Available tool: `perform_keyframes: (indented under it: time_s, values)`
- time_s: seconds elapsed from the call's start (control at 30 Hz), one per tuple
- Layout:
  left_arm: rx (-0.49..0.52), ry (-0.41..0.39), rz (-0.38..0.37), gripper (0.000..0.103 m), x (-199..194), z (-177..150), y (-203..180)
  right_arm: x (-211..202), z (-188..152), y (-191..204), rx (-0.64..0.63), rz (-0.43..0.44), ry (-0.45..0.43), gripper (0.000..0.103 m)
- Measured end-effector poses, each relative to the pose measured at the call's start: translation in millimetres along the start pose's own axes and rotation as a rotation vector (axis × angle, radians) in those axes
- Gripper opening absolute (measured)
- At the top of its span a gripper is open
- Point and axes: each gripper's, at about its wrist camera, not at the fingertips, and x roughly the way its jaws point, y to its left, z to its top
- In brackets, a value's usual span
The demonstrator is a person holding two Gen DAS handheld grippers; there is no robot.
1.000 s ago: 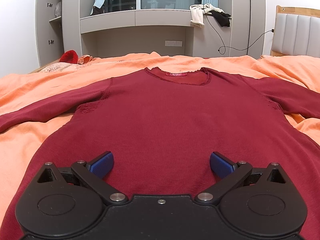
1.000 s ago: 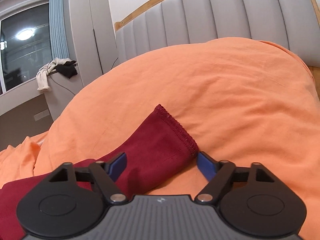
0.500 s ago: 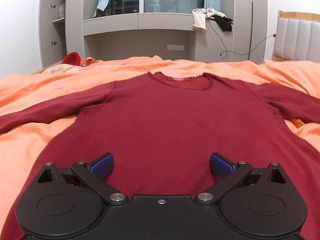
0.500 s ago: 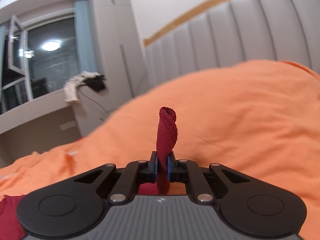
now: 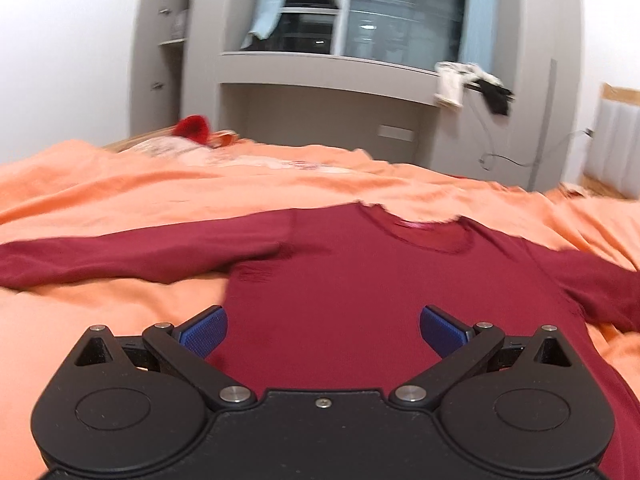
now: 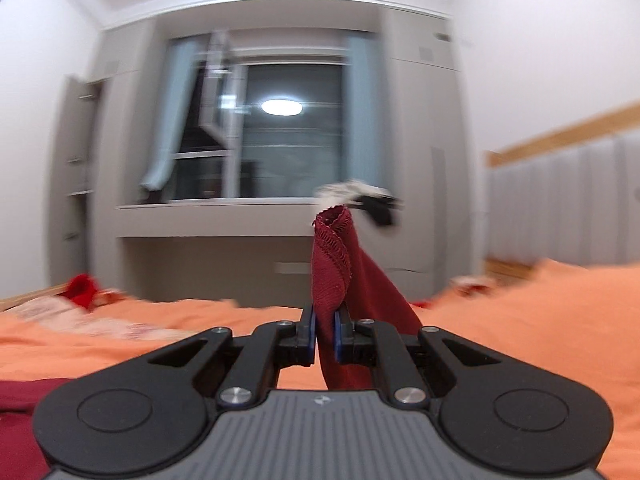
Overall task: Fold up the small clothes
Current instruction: 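Lift the sleeve with the right tool and lay it across the shirt body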
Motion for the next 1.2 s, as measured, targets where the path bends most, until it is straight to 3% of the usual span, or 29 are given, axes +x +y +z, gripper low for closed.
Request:
perform_keyframes:
  time_s: [0.2,0.47,0.67,0.77,0.8,0.83,0.93,1.03,1.2]
  values:
    - [-0.111,-0.005,0.066,0.102,-2.0,14.0,32.0,9.0,-8.7,97.5,-0.169,0.216,0.028,0.009]
    - [-0.215,-0.013,0.13,0.102,-7.4,22.3,62.3,-23.9,-71.5,189.3,-0.468,0.481,0.169,0.009]
    - [-0.224,-0.002,0.121,0.102,-7.3,22.4,63.1,-55.8,-107.8,223.8,-0.718,0.569,0.193,0.011]
    - [-0.216,0.006,0.113,0.102,-4.1,20.6,60.5,-65.8,-107.7,222.9,-0.78,0.645,0.208,0.026]
    - [-0.216,0.009,0.109,0.102,-2.2,20.8,61.3,-70.0,-108.0,220.7,-0.798,0.662,0.208,0.037]
    - [-0.215,0.013,0.106,0.102,-1.0,20.0,61.3,-72.5,-107.2,218.7,-0.811,0.671,0.203,0.048]
    - [-0.216,0.027,0.088,0.102,2.4,16.6,61.2,-84.8,-107.1,195.8,-0.824,0.659,0.174,0.068]
    - [-0.216,0.044,0.054,0.102,8.0,13.1,58.4,-91.9,-108.4,163.1,-0.797,0.588,0.179,0.078]
    - [-0.143,0.072,0.015,0.102,18.4,3.7,39.6,-68.9,-96.4,101.0,-0.658,0.41,0.224,0.086]
